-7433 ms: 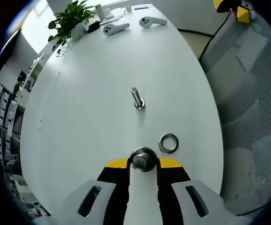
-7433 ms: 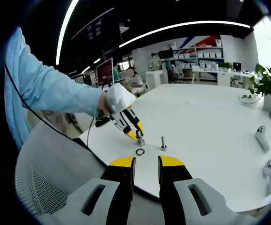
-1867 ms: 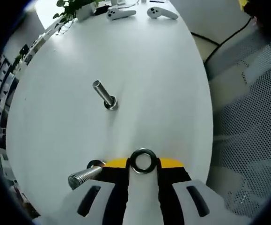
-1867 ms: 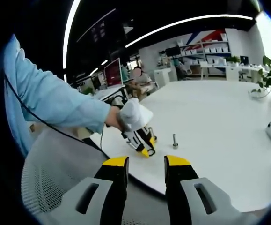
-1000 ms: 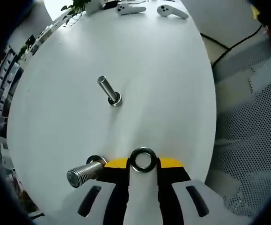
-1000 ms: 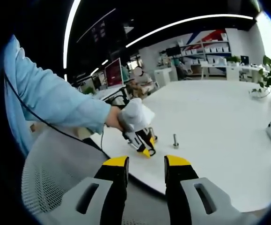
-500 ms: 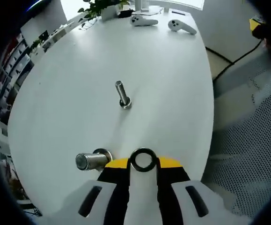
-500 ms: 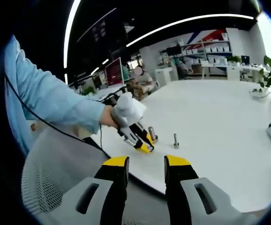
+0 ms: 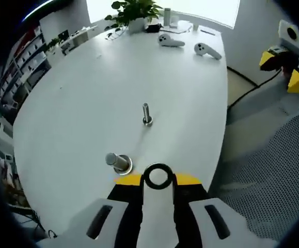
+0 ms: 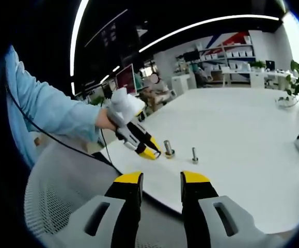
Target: Place the washer onto the threaded stud by aligning its center hole with the stud, sliding it down to the base, and recovering from edge contact or off-axis alignment until the washer reaches the visible bottom stop.
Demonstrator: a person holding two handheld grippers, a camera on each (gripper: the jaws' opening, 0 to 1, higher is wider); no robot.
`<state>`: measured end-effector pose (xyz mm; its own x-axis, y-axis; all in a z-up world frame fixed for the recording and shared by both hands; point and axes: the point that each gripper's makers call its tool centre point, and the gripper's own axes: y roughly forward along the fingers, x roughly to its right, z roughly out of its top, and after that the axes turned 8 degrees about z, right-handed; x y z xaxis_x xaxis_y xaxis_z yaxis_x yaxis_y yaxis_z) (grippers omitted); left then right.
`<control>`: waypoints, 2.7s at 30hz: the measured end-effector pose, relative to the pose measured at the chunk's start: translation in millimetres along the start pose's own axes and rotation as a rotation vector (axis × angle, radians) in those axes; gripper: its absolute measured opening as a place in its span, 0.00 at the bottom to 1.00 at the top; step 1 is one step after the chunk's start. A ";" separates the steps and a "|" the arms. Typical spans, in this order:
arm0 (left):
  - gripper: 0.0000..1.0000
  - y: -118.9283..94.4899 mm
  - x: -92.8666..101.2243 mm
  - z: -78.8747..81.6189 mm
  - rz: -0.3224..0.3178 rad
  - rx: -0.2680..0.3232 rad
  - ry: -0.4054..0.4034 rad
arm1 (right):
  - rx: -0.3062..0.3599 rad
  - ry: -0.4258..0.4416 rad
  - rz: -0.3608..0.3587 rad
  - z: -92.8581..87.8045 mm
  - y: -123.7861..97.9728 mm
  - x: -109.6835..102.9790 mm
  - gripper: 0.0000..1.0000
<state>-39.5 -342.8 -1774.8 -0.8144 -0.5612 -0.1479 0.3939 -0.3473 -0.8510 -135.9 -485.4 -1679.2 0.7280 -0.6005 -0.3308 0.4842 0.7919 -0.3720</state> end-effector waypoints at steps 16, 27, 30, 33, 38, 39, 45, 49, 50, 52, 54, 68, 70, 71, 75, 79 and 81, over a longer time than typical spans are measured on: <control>0.19 -5.4 -37.7 20.4 0.171 0.052 0.286 | -0.005 0.000 0.002 -0.3 0.1 -0.5 0.31; 0.19 16.5 -46.8 16.3 0.159 -0.017 0.394 | -0.002 0.001 0.002 -0.1 0.0 -0.3 0.31; 0.19 21.2 -50.0 12.6 0.157 -0.040 0.390 | -0.001 0.000 0.004 0.2 0.3 -0.5 0.31; 0.19 24.2 -48.2 10.8 0.147 -0.046 0.387 | 0.000 0.000 0.004 0.4 0.3 -0.4 0.31; 0.19 30.7 -46.3 13.4 0.134 -0.053 0.382 | 0.002 0.003 0.001 0.2 0.0 0.1 0.31; 0.19 32.0 -45.9 13.0 0.131 -0.057 0.381 | 0.002 0.004 0.001 0.3 0.0 0.2 0.31; 0.19 35.6 -45.9 9.9 0.117 -0.076 0.376 | -0.003 0.001 0.006 -0.3 0.5 -0.6 0.31; 0.19 35.5 -46.6 10.9 0.115 -0.076 0.363 | -0.002 0.001 0.007 -0.2 0.7 -0.8 0.31; 0.19 35.5 -47.1 11.4 0.115 -0.074 0.364 | -0.002 0.001 0.007 -0.2 0.7 -0.8 0.31; 0.19 35.7 -47.2 11.6 0.115 -0.074 0.362 | -0.002 0.000 0.008 -0.2 0.8 -1.1 0.31; 0.19 36.0 -47.1 11.6 0.114 -0.075 0.359 | 0.000 0.000 0.009 0.1 0.7 -1.2 0.31; 0.19 41.5 -45.6 9.6 0.113 -0.090 0.379 | -0.011 -0.010 0.021 -1.3 1.5 -3.2 0.31; 0.19 41.7 -45.3 9.5 0.111 -0.092 0.373 | -0.011 -0.009 0.021 -1.4 1.5 -3.1 0.31; 0.19 41.8 -45.3 9.3 0.111 -0.093 0.375 | -0.011 -0.009 0.020 -1.4 1.4 -3.0 0.31; 0.19 43.3 -45.0 8.4 0.109 -0.096 0.372 | -0.010 -0.008 0.018 -1.3 1.3 -2.5 0.31; 0.19 45.4 -44.8 7.2 0.106 -0.103 0.374 | -0.009 -0.008 0.017 -1.1 1.3 -2.3 0.31; 0.19 46.0 -44.1 6.6 0.103 -0.107 0.373 | -0.009 -0.007 0.016 -1.0 1.3 -2.2 0.31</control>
<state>17.3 -338.9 -1804.2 -0.8798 -0.2704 -0.3910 0.4507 -0.2127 -0.8670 -137.4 -483.2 -1679.9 0.7390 -0.5870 -0.3306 0.4683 0.8004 -0.3742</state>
